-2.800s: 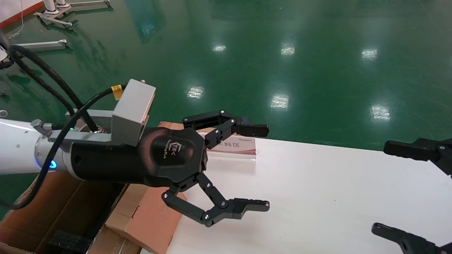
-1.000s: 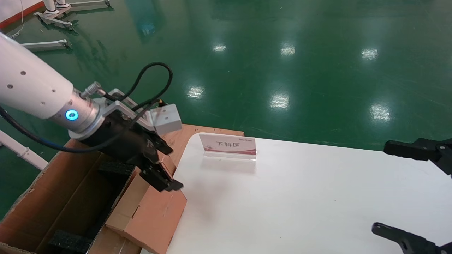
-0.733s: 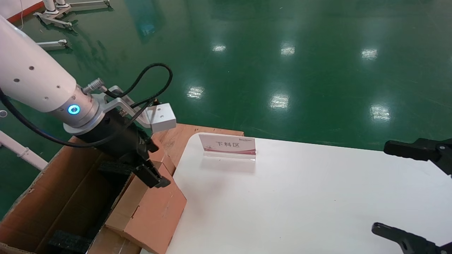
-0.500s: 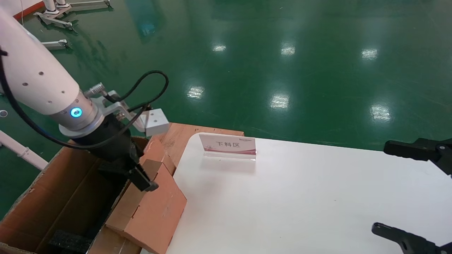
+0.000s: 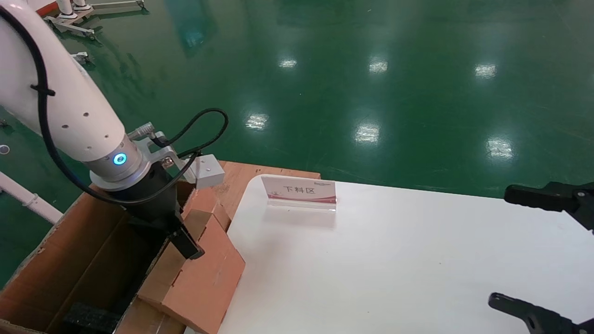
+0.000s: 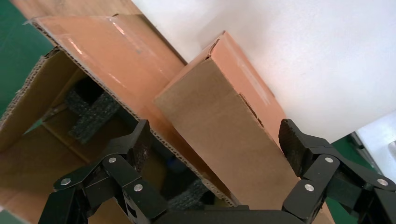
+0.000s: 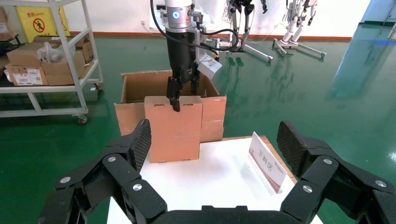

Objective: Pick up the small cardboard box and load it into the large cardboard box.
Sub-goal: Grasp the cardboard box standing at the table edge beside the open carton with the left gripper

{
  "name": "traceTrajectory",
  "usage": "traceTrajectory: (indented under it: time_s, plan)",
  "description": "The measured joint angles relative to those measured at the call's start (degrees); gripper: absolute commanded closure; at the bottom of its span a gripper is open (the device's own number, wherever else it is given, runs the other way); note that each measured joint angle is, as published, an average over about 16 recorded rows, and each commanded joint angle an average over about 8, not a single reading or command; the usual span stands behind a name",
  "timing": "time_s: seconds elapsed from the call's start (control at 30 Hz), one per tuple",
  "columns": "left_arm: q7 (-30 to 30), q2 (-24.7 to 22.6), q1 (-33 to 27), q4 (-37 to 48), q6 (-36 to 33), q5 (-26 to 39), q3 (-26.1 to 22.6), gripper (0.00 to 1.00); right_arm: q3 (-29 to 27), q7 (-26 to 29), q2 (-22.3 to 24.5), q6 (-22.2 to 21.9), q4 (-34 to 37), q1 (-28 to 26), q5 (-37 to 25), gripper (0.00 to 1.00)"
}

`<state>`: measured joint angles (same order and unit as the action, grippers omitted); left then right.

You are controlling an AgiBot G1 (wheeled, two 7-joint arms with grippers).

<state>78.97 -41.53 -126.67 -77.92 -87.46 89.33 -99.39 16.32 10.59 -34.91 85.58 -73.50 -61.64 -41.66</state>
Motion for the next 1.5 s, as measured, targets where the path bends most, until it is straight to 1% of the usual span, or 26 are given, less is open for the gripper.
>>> traceTrajectory:
  time_s: [0.4,0.7,0.73,0.97,1.0,1.5]
  plan:
    - [-0.4,1.2,0.6,0.0,1.0,-2.9,-1.4,0.0,0.0,0.0,0.0,0.0,0.0,0.0,0.0,0.0]
    - [-1.5,1.9,1.2,-0.1,1.9,-3.8,-2.2,0.0,0.1,0.0,0.0,0.0,0.0,0.0,0.0,0.0]
    - [-1.6,2.0,1.2,-0.1,2.0,-3.8,-2.2,0.0,0.1,0.0,0.0,0.0,0.0,0.0,0.0,0.11]
    - [-2.0,2.2,1.3,-0.1,2.3,-4.0,-2.2,0.88,0.1,0.0,0.0,-0.1,0.0,0.0,0.0,0.98]
    - [-1.9,2.2,1.3,-0.1,2.3,-4.0,-2.2,1.0,0.1,0.0,0.0,-0.1,0.0,0.0,0.1,1.0]
    - [-1.5,2.0,1.3,-0.1,2.1,-3.9,-2.1,1.0,0.1,0.0,0.0,-0.1,0.0,0.0,0.1,1.0]
